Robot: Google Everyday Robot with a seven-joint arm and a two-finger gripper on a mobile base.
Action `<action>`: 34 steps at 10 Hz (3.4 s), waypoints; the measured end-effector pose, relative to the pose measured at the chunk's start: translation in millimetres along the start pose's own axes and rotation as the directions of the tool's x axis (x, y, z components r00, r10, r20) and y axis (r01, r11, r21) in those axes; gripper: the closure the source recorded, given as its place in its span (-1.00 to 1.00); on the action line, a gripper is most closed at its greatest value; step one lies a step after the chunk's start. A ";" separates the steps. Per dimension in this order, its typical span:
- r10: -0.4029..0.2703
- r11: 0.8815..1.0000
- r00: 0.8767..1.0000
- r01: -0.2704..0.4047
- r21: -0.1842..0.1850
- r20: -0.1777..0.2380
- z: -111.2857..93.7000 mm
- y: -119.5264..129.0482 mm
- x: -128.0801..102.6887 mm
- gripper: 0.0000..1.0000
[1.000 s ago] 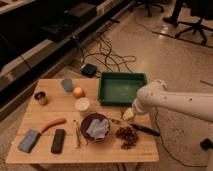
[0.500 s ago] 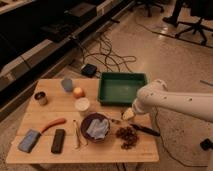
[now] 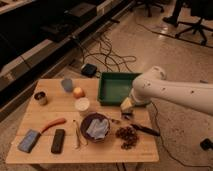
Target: Place apple in tray
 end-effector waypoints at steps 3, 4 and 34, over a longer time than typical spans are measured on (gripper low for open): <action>-0.038 0.999 0.999 0.038 0.005 0.028 -29.3 4.8 -29.2 -0.60; -0.035 0.999 0.999 0.035 0.004 0.027 -29.1 4.1 -28.5 -0.60; -0.377 0.808 0.901 0.433 -0.399 0.214 135.5 230.2 -232.7 -0.60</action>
